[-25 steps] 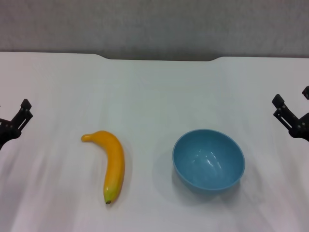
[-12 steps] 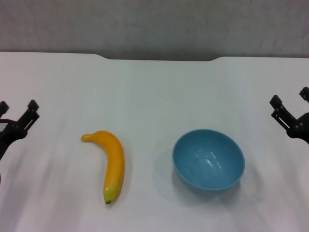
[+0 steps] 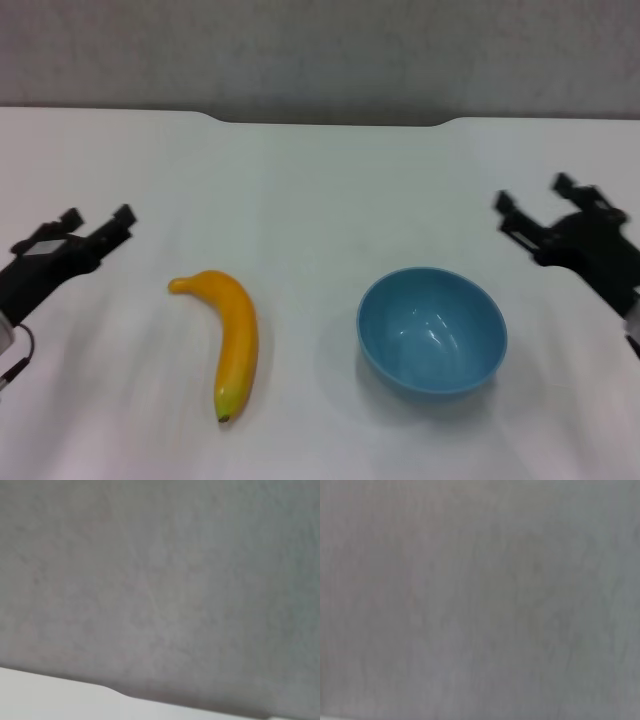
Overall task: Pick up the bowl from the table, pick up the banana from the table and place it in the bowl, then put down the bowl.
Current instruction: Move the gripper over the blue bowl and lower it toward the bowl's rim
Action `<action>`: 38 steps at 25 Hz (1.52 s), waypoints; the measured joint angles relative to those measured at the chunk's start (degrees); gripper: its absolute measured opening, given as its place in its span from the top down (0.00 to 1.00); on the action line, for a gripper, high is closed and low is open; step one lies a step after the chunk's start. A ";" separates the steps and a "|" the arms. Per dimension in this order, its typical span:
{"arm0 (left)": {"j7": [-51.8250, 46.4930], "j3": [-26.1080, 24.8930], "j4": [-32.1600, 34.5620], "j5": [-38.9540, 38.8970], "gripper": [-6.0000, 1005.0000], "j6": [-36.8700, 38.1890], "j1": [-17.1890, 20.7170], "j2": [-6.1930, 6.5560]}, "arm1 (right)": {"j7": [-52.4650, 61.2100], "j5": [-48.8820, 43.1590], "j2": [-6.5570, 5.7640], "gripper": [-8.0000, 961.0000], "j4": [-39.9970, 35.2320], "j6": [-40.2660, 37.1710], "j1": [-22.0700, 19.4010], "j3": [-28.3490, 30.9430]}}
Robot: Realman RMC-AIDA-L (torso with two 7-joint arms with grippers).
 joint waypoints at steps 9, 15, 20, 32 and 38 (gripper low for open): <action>-26.00 -4.16 -22.78 35.02 0.11 13.05 5.98 -1.67 | -0.18 -14.37 1.25 0.11 33.31 -59.37 -1.28 2.23; -49.31 -7.71 -33.08 61.62 0.11 13.39 8.00 -3.48 | -0.71 -15.69 3.00 0.11 39.15 -82.70 5.14 1.44; -54.57 -8.08 -32.96 68.12 0.11 13.47 6.95 -3.58 | -0.71 -12.29 3.06 0.11 41.63 -89.59 8.45 1.27; -54.28 -7.79 -32.40 69.12 0.11 14.30 6.34 -3.75 | -4.15 3.02 2.94 0.11 35.84 -100.33 18.36 6.95; -54.28 -7.99 -32.16 69.20 0.11 14.46 6.17 -3.83 | -8.17 10.05 2.98 0.11 25.77 -101.15 22.41 10.07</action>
